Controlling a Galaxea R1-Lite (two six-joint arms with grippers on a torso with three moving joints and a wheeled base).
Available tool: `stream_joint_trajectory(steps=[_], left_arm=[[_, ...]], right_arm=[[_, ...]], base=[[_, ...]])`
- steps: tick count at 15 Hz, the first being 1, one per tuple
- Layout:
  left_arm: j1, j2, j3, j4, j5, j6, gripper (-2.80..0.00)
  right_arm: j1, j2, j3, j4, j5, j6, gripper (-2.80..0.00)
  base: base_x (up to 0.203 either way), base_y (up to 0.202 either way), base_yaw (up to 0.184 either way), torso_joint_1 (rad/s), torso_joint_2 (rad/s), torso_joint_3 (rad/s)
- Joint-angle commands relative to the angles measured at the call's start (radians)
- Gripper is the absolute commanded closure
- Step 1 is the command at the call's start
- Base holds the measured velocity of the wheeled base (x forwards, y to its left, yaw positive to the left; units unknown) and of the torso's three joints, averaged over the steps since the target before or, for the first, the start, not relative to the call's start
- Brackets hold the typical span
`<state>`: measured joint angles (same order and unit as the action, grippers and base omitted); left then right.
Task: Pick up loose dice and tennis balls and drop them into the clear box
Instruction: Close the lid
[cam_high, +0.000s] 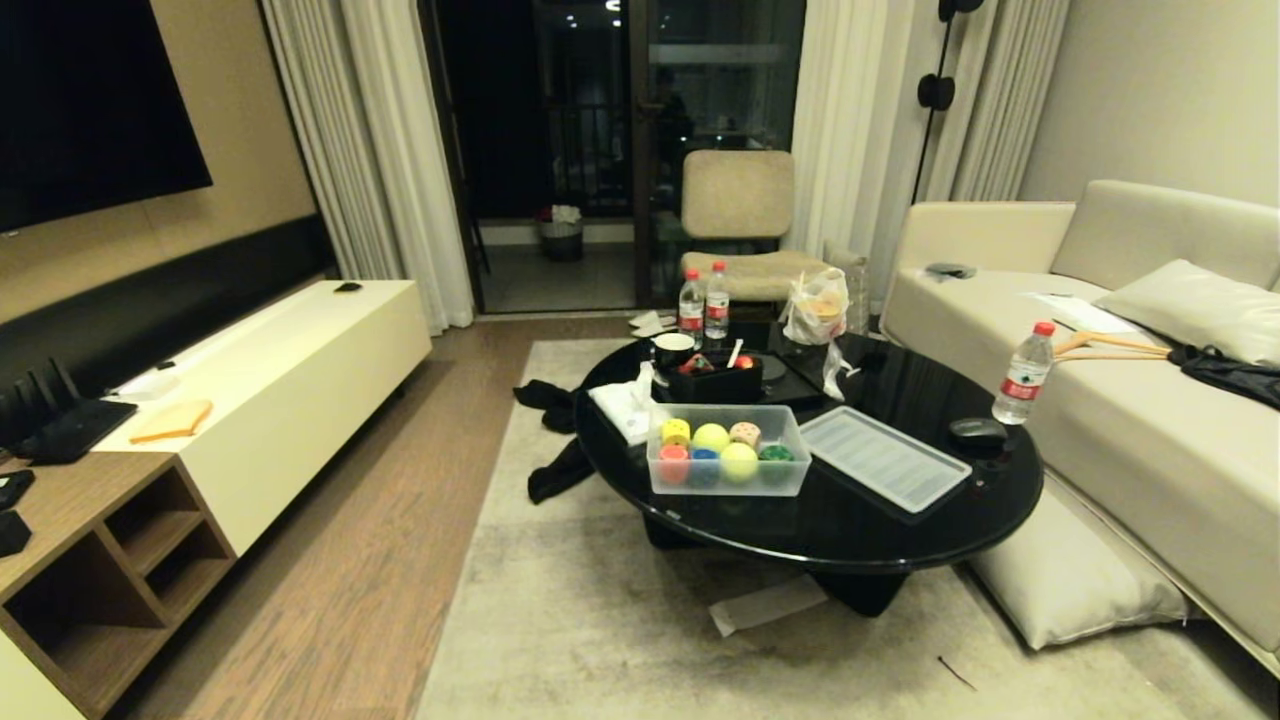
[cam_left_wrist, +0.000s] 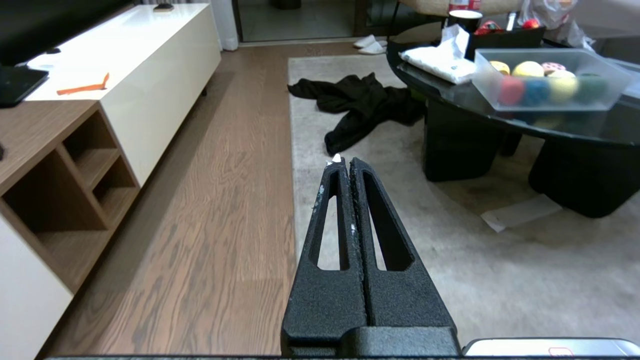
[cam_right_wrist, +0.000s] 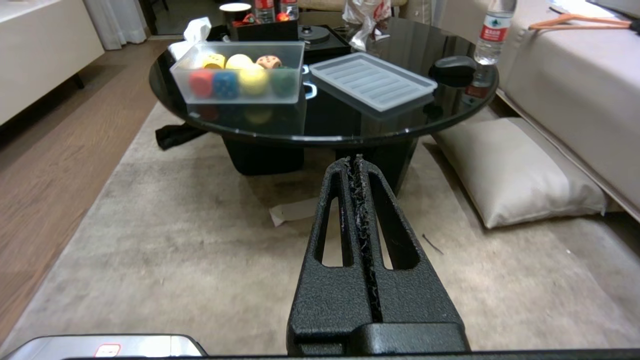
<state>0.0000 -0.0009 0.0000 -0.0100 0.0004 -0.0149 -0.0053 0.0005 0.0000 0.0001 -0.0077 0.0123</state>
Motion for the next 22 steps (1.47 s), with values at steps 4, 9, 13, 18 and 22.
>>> stream_joint_trajectory(steps=[4,9,13,18,22], left_arm=[[0.0,0.001,0.003,-0.001,0.001,0.0,0.0],[0.0,0.001,0.003,-0.001,0.0,0.0,0.0],[0.0,0.001,0.003,-0.001,0.001,0.0,0.0],[0.0,0.001,0.003,-0.001,0.001,0.0,0.0],[0.0,0.001,0.003,-0.001,0.0,0.0,0.0]], right_arm=[[-0.001,0.001,0.0,0.0,0.0,0.0,0.0],[-0.001,0.001,0.0,0.0,0.0,0.0,0.0],[0.001,0.001,0.0,0.0,0.0,0.0,0.0],[0.0,0.001,0.0,0.0,0.0,0.0,0.0],[-0.001,0.001,0.0,0.0,0.0,0.0,0.0]], base=[[0.151,0.0,0.029,0.003,0.0,0.002],[0.185,0.0,0.001,0.002,0.0,0.001],[0.205,0.0,-0.018,0.003,0.0,0.003],[0.205,0.0,-0.015,-0.001,0.0,0.004],[0.129,0.0,-0.031,0.005,0.0,-0.001]])
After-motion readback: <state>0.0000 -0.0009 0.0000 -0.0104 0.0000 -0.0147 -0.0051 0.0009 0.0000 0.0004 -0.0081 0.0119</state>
